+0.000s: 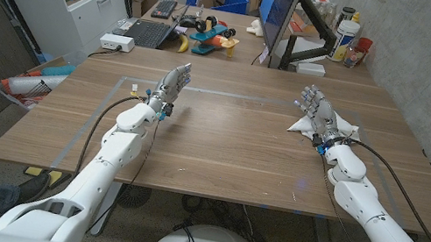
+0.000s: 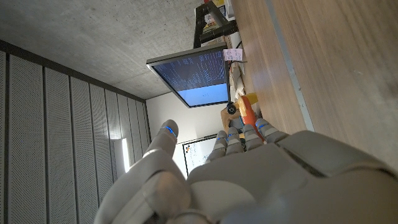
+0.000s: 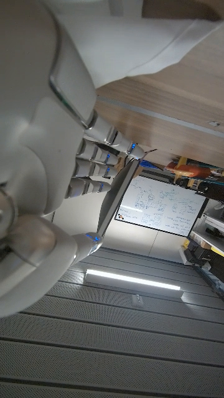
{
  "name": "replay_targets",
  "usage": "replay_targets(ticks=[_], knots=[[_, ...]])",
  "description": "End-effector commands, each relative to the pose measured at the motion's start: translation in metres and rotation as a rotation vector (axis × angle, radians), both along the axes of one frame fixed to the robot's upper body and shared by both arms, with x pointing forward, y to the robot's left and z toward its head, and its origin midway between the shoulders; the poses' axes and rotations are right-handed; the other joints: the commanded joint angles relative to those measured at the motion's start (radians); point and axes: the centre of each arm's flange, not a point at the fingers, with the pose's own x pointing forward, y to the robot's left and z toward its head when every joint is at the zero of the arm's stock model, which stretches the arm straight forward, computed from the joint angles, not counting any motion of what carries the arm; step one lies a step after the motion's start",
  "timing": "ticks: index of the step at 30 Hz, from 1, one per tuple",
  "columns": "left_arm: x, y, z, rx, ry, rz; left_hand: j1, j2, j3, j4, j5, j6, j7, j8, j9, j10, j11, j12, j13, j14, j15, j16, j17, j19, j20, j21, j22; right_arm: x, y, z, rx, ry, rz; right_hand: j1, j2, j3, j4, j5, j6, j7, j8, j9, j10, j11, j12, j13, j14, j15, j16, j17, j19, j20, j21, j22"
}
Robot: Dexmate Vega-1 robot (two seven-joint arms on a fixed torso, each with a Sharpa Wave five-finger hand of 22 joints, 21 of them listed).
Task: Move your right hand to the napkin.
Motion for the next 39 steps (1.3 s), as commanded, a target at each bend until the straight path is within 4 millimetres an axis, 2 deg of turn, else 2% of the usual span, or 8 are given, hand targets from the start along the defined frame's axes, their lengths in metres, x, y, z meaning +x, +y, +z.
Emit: replay_targets(ticks=[1, 19, 33, 36, 39], knots=[[0.002, 0.000, 0.000, 0.010, 0.005, 0.000, 0.011, 0.005, 0.012, -0.001, 0.005, 0.007, 0.010, 0.004, 0.003, 0.006, 0.000, 0.007, 0.002, 0.006, -0.002, 0.006, 0.003, -0.003, 0.002, -0.002, 0.005, -0.003, 0.001, 0.010, -0.022, -0.033, -0.009, 0.002, 0.007, -0.003, -0.002, 0.005, 0.010, 0.002, 0.006, 0.003, 0.011, -0.003, -0.002, 0.004, 0.009, -0.005, 0.008, 0.002, 0.008, 0.001, -0.006, 0.004], [0.000, 0.002, 0.001, 0.023, 0.000, 0.001, 0.018, 0.007, 0.015, -0.003, 0.009, 0.014, 0.004, 0.003, 0.003, 0.009, -0.004, 0.007, 0.002, 0.008, -0.006, 0.005, 0.002, 0.002, 0.004, -0.013, 0.005, -0.011, -0.003, 0.017, -0.045, -0.074, -0.045, 0.002, 0.008, -0.008, -0.005, 0.006, 0.020, -0.007, 0.009, 0.003, 0.018, -0.006, -0.004, 0.004, 0.010, -0.006, 0.007, -0.002, 0.011, 0.001, -0.014, 0.004], [-0.002, 0.007, 0.002, 0.029, 0.002, 0.001, 0.023, 0.008, 0.017, -0.003, 0.011, 0.024, 0.004, 0.005, 0.004, 0.024, -0.004, 0.011, 0.002, 0.016, -0.005, 0.007, 0.002, 0.008, 0.018, -0.021, 0.006, -0.012, -0.003, 0.019, -0.083, -0.095, -0.086, 0.000, 0.008, -0.013, -0.006, 0.006, 0.023, -0.009, 0.009, 0.003, 0.021, -0.010, -0.006, 0.005, 0.012, -0.009, 0.007, -0.005, 0.014, 0.001, -0.019, 0.004], [-0.003, 0.008, 0.003, 0.029, -0.001, 0.005, 0.026, 0.008, 0.018, -0.004, 0.012, 0.036, 0.004, 0.008, 0.004, 0.027, -0.005, 0.011, 0.002, 0.021, -0.006, 0.008, 0.002, 0.021, 0.001, -0.019, 0.006, -0.012, -0.004, 0.019, -0.085, -0.095, -0.090, -0.001, 0.007, -0.014, -0.007, 0.006, 0.024, -0.010, 0.009, 0.003, 0.022, -0.010, -0.006, 0.005, 0.013, -0.009, 0.007, -0.005, 0.014, 0.001, -0.021, 0.004], [-0.003, 0.008, 0.003, 0.031, -0.002, 0.005, 0.027, 0.009, 0.019, -0.004, 0.012, 0.041, 0.006, 0.009, 0.004, 0.032, -0.004, 0.012, 0.002, 0.025, -0.005, 0.009, 0.002, 0.025, -0.004, -0.018, 0.006, -0.014, -0.005, 0.020, -0.096, -0.104, -0.091, -0.001, 0.007, -0.015, -0.008, 0.006, 0.024, -0.011, 0.009, 0.003, 0.023, -0.011, -0.006, 0.005, 0.013, -0.010, 0.007, -0.006, 0.015, 0.000, -0.022, 0.004]])
